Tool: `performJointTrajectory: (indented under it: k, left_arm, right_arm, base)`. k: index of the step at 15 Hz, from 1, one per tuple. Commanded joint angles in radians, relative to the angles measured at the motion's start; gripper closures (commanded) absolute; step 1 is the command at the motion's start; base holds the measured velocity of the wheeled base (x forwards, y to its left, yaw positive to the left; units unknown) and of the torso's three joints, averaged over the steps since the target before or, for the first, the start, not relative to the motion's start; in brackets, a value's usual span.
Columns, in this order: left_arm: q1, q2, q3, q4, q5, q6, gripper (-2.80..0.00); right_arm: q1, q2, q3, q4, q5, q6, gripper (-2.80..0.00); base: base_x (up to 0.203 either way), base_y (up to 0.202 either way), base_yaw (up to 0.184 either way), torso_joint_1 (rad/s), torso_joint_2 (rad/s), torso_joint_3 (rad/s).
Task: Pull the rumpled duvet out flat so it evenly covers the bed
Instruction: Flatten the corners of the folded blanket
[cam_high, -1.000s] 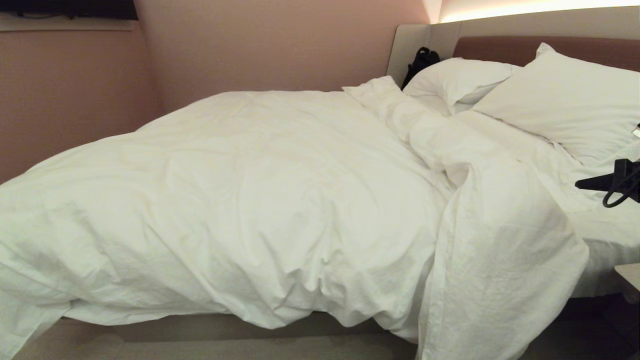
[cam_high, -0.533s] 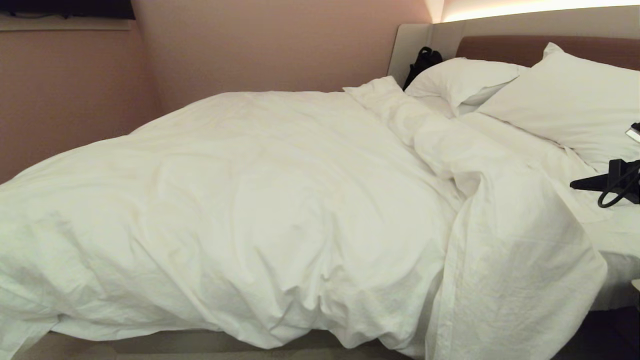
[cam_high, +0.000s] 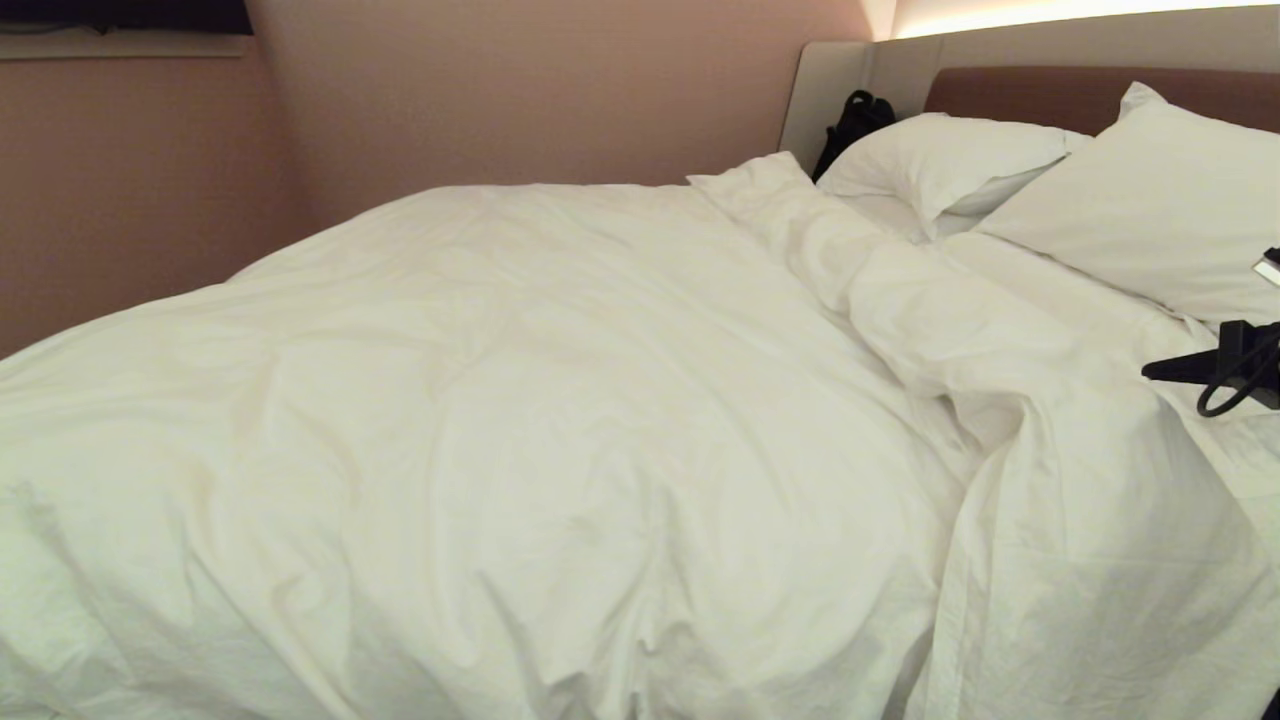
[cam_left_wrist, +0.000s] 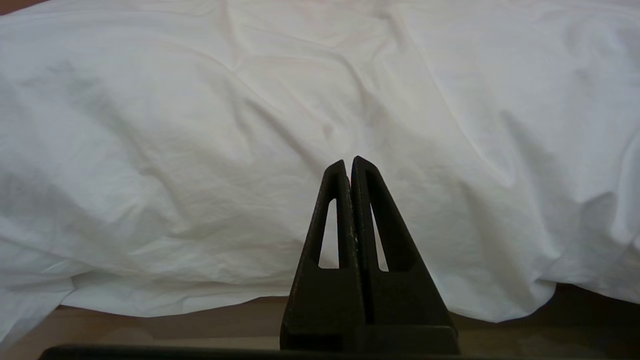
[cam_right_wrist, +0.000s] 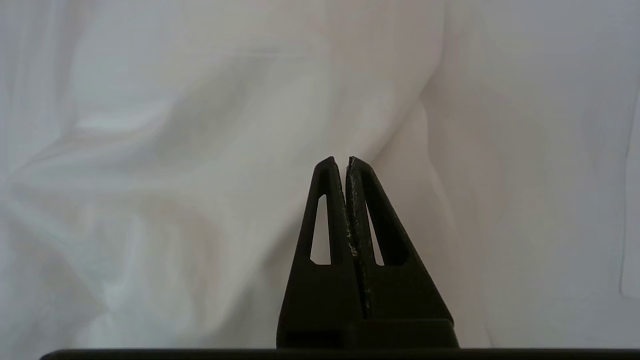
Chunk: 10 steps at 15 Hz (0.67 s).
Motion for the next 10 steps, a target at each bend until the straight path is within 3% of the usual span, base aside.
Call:
performJointTrajectory:
  k: [1, 7, 10]
  left_arm:
    - [0.000, 0.000, 0.000, -0.001, 0.002, -0.001, 0.00]
    - [0.000, 0.002, 0.000, -0.002, 0.002, 0.006, 0.00]
    - [0.001, 0.002, 0.000, -0.001, 0.002, 0.005, 0.00]
  right_arm:
    - [0.001, 0.004, 0.000, 0.002, 0.005, -0.001, 0.00]
    - [-0.001, 0.014, -0.003, 0.001, 0.007, 0.000, 0.00]
    - [-0.001, 0.039, -0.008, -0.001, 0.021, 0.002, 0.00]
  base:
    - [0.000, 0.000, 0.000, 0.000, 0.00, 0.000]
    - [0.001, -0.009, 0.002, 0.000, 0.00, 0.001]
    - [0.001, -0.154, 0.004, 0.001, 0.00, 0.001]
